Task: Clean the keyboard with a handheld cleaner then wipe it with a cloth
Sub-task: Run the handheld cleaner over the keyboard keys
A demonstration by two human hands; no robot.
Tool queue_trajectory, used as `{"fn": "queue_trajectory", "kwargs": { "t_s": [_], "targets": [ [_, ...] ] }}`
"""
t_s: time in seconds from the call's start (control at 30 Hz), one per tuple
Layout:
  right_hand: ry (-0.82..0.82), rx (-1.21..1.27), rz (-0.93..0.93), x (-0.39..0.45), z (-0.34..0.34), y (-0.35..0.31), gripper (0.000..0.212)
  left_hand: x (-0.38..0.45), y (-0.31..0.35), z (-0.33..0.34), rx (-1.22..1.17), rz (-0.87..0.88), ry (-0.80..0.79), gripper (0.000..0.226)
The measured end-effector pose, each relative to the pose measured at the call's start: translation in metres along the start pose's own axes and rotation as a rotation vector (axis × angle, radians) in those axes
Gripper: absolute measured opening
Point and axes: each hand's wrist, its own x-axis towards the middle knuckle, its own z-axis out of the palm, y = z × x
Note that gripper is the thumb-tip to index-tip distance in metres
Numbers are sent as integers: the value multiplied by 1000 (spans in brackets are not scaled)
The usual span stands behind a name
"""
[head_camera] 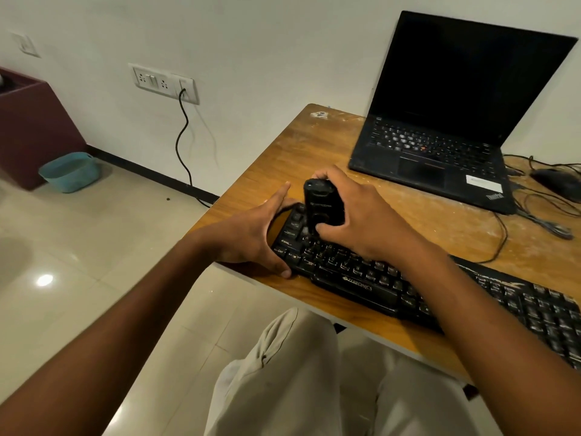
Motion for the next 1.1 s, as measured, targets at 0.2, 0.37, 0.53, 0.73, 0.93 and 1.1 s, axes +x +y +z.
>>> {"fn": "queue_trajectory", "kwargs": {
  "t_s": [0.2, 0.37, 0.53, 0.73, 0.93, 1.1],
  "targets": [
    [23, 3, -10, 2, -13, -10, 67, 0, 1, 0, -37, -8, 2, 158],
    [94, 144, -75, 19, 22, -16, 66, -1, 3, 1, -62, 40, 21, 141],
    [-10, 9, 33, -10, -5, 1, 64, 1, 1, -1, -18, -15, -4, 157],
    [87, 71, 74, -6, -21, 4, 67, 2, 0, -1, 0, -32, -13, 156],
    [117, 175, -5, 3, 14, -1, 64, 1, 1, 0, -24, -13, -24, 156],
    [34, 12, 95, -27, -14, 10, 66, 1, -1, 0, -10, -16, -16, 156]
  ]
}}
